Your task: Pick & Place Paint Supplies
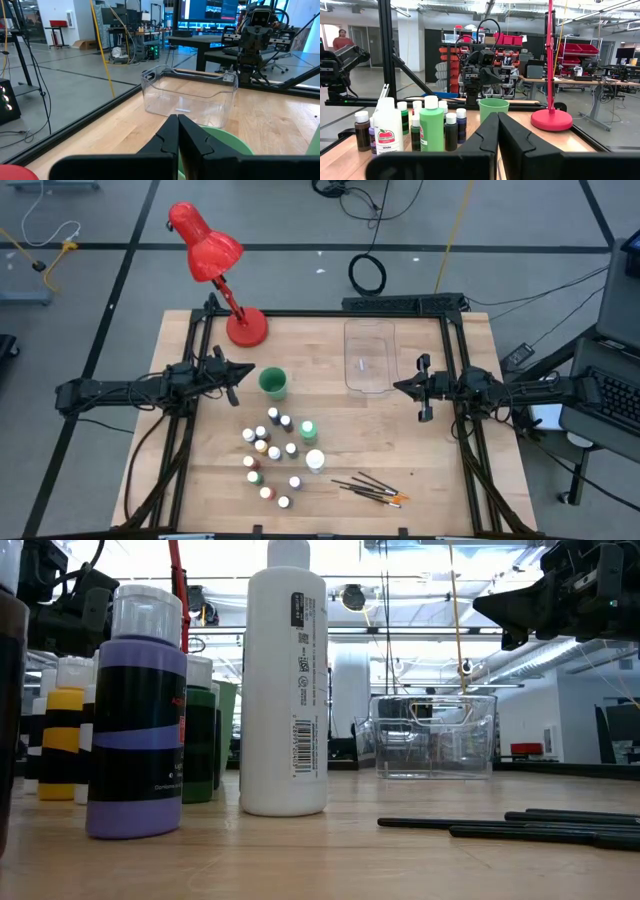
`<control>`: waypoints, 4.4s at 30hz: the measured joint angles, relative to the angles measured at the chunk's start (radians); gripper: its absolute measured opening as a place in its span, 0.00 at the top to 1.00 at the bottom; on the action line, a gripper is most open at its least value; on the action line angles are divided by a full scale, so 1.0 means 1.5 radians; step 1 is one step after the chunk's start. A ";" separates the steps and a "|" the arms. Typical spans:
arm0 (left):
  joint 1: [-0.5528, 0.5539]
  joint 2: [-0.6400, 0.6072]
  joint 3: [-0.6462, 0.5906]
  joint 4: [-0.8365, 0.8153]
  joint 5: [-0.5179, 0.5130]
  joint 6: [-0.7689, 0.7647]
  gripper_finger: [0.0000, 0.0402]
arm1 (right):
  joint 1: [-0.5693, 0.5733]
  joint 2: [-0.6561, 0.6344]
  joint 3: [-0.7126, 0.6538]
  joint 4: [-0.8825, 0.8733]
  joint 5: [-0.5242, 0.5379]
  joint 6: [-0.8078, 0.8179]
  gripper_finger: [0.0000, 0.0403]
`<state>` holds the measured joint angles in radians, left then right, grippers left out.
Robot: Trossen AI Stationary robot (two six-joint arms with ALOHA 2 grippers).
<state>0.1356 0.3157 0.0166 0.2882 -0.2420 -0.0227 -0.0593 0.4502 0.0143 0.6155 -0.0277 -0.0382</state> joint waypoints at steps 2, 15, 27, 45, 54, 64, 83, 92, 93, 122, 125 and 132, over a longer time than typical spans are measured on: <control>0.000 0.000 0.000 0.000 0.000 0.000 0.99 | 0.000 0.000 0.000 0.000 0.000 0.000 1.00; 0.000 0.000 0.000 0.000 0.000 0.000 0.99 | 0.000 0.000 0.000 0.000 0.000 0.000 1.00; 0.000 0.000 0.000 0.000 0.000 0.000 0.99 | 0.000 0.000 0.000 0.000 0.000 0.000 1.00; 0.000 0.000 0.000 0.000 0.000 0.000 0.99 | 0.023 0.020 0.051 0.080 -0.089 -0.070 0.98; 0.000 0.000 0.000 -0.001 0.003 0.000 0.99 | 0.184 0.166 0.394 -0.398 0.057 -0.114 0.83; 0.000 0.000 0.000 0.001 0.004 0.000 0.99 | 0.439 0.387 0.614 -0.606 0.260 0.101 0.67; 0.000 0.000 0.000 0.000 0.005 0.000 0.99 | 0.686 0.872 0.825 -0.768 0.173 0.972 0.62; 0.000 0.000 0.000 0.000 0.005 0.000 0.99 | 0.674 0.910 0.825 -0.793 0.124 1.030 0.62; 0.000 0.000 0.000 0.000 0.005 0.000 0.99 | 0.672 0.913 0.825 -0.802 0.119 1.033 0.62; 0.000 0.000 0.000 0.000 0.005 0.000 0.99 | 0.661 0.977 0.823 -0.832 0.114 1.009 0.62; 0.000 0.000 0.000 0.000 0.005 0.000 0.99 | 0.661 0.978 0.823 -0.833 0.108 1.008 0.65; 0.000 0.000 0.000 0.000 0.005 0.000 0.99 | 0.661 0.979 0.822 -0.858 0.107 1.005 0.76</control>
<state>0.1358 0.3158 0.0166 0.2882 -0.2348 -0.0228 0.9325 1.9188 1.2480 -0.6720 0.1328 1.4693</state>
